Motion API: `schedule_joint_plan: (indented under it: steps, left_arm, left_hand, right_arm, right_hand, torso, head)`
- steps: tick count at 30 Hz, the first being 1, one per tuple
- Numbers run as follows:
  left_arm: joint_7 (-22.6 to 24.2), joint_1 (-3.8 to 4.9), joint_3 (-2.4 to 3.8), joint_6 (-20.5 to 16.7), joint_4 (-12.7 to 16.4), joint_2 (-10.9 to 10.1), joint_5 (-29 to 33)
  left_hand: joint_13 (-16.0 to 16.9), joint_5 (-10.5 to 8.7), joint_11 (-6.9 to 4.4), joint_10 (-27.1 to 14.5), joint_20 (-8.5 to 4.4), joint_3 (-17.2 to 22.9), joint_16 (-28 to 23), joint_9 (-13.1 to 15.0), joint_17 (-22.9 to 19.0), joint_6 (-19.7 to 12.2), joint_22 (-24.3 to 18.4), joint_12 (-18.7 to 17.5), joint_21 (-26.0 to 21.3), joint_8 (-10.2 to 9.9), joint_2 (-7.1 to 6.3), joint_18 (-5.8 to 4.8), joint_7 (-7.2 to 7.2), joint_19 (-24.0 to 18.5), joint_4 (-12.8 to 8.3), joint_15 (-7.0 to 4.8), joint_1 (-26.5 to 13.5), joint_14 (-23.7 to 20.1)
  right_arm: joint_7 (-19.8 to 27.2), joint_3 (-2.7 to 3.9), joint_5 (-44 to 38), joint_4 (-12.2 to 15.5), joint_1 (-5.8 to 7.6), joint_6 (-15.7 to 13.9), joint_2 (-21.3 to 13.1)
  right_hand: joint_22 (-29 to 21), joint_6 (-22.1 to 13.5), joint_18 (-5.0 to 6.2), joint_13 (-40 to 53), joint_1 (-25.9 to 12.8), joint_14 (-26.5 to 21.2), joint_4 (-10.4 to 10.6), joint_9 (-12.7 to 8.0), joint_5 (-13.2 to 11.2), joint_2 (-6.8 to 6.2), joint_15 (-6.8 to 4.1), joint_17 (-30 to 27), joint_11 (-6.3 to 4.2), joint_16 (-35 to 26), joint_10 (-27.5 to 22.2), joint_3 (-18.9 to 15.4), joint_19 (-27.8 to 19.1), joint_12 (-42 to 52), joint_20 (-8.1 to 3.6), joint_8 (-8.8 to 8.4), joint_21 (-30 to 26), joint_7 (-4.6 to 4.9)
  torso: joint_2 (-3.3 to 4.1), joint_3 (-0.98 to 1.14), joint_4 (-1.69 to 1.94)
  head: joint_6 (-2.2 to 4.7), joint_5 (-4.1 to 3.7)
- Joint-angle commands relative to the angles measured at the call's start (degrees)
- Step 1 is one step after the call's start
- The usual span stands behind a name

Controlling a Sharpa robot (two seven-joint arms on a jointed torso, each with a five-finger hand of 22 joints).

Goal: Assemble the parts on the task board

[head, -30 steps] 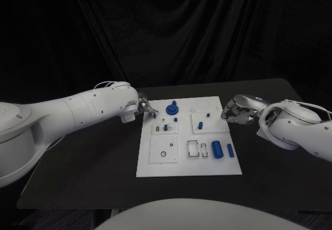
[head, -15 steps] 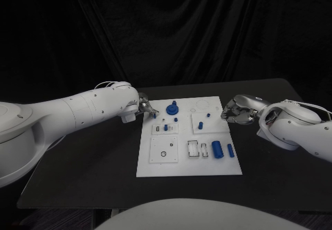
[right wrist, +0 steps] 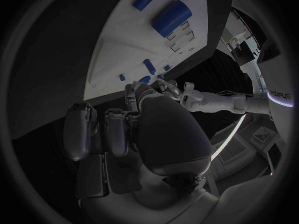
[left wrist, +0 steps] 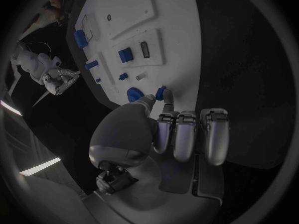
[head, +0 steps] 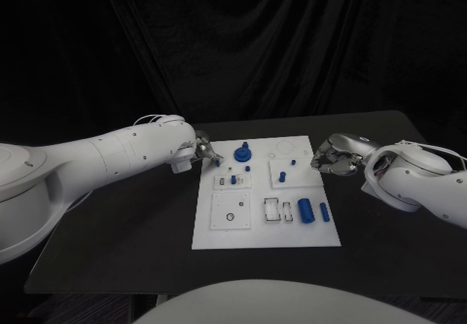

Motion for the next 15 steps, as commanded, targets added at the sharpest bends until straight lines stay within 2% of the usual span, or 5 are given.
schedule_joint_plan:
  steps: [1,5,10,15]
  left_arm:
    - [1.07,-0.13,0.04,0.86,0.03,0.11,-0.22]
    - [1.08,-0.15,0.04,1.01,0.0,0.09,-0.22]
    - [1.0,-0.16,0.04,1.25,-0.01,0.06,-0.22]
    - [0.67,-0.18,0.04,1.63,0.02,0.01,-0.22]
  left_hand:
    - [15.09,0.51,0.14,6.07,0.01,0.08,-0.25,-0.08,15.09,0.5,12.2,0.21,0.22,-0.35,-0.07,0.57,0.08,-0.49,-0.4,0.19,0.58,5.95]
    - [15.09,1.36,0.11,6.07,0.04,0.44,-0.25,-0.09,15.09,0.51,12.16,0.21,0.24,-0.57,-0.08,0.6,0.05,-0.66,-0.71,0.16,0.92,5.95]
    - [15.09,4.29,0.01,6.07,0.1,1.95,-0.25,-0.05,15.09,0.59,12.07,0.21,0.28,-1.16,-0.33,0.67,-0.05,-1.04,-1.76,0.06,1.87,5.95]
    - [15.09,4.6,-0.01,6.07,0.11,2.19,-0.25,-0.03,15.09,0.6,12.06,0.21,0.29,-1.25,-0.42,0.68,-0.06,-1.08,-1.91,0.05,1.96,5.95]
  right_arm:
    - [-0.24,0.05,-0.1,0.01,-0.16,0.13,0.01]
    - [-0.28,0.05,-0.1,0.0,-0.16,0.18,0.01]
    - [-0.35,0.05,-0.1,-0.02,-0.17,0.31,0.05]
    - [-0.39,0.05,-0.1,-0.14,-0.19,0.4,0.17]
  right_hand:
    - [10.99,-0.19,0.65,7.84,-0.42,4.18,0.04,0.05,0.32,0.12,-0.44,6.13,-0.52,-0.2,1.36,0.31,0.87,-0.15,-0.39,-0.2,-0.38,0.02]
    - [10.98,-0.21,0.66,7.83,-0.4,4.17,0.02,0.06,0.34,0.14,-0.44,6.07,-0.52,-0.24,1.36,0.34,0.85,-0.16,-0.39,-0.21,-0.43,0.02]
    - [10.96,-0.21,0.67,7.82,-0.36,4.16,-0.01,0.08,0.37,0.17,-0.44,6.04,-0.52,-0.26,1.36,0.39,0.83,-0.16,-0.39,-0.21,-0.48,0.02]
    - [10.96,-0.22,0.67,7.79,-0.32,4.16,-0.04,0.09,0.4,0.22,-0.44,6.02,-0.52,-0.27,1.34,0.45,0.83,-0.18,-0.39,-0.22,-0.48,0.02]
  torso:
    - [0.0,0.0,-0.02]
    - [-0.02,0.02,0.03]
    - [-0.03,0.03,0.04]
    - [-0.01,0.0,-0.01]
  head:
    - [0.01,-0.02]
    - [0.01,-0.1]
    - [0.01,-0.04]
    - [0.01,0.04]
